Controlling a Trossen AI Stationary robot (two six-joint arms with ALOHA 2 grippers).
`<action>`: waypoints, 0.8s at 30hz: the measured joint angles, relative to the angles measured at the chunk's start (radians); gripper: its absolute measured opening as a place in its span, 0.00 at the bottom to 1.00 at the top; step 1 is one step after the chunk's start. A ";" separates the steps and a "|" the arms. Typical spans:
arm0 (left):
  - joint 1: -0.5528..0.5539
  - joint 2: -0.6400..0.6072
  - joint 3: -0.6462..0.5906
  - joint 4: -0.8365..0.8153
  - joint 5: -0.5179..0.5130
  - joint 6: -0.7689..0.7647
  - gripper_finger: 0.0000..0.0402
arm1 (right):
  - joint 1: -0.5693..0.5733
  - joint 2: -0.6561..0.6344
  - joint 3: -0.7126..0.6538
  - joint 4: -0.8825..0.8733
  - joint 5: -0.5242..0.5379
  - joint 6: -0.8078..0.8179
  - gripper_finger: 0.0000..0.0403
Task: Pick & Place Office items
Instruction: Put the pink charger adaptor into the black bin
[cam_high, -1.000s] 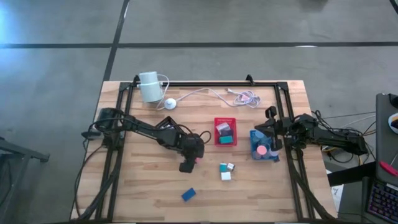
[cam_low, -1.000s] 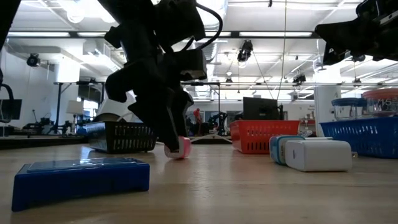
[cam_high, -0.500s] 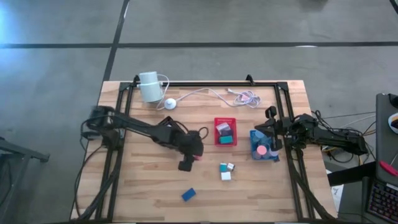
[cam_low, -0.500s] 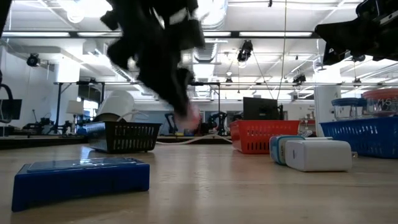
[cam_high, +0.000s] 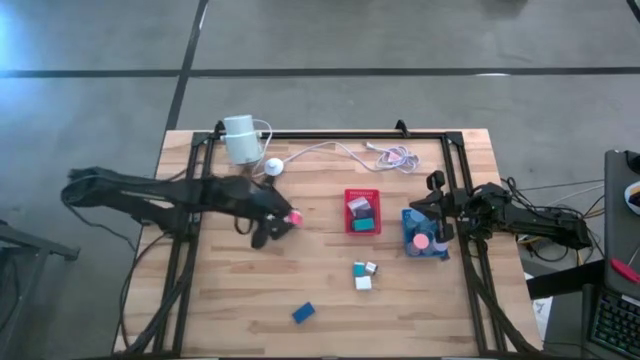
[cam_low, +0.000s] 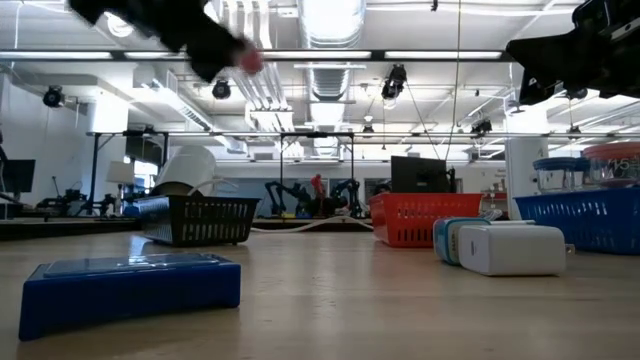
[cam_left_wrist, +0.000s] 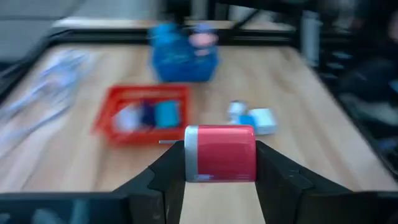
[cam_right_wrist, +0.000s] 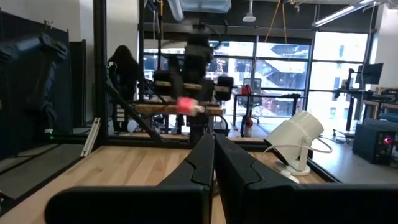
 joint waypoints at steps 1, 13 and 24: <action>0.010 -0.051 -0.050 -0.002 -0.038 -0.036 0.38 | 0.000 0.000 0.000 0.000 0.000 0.000 0.02; 0.036 -0.220 -0.358 -0.048 -0.199 -0.382 0.38 | 0.000 0.001 0.000 0.003 0.000 0.000 0.02; 0.036 0.079 -0.235 -0.188 -0.320 -0.386 0.38 | 0.000 0.001 0.000 0.004 0.000 0.015 0.02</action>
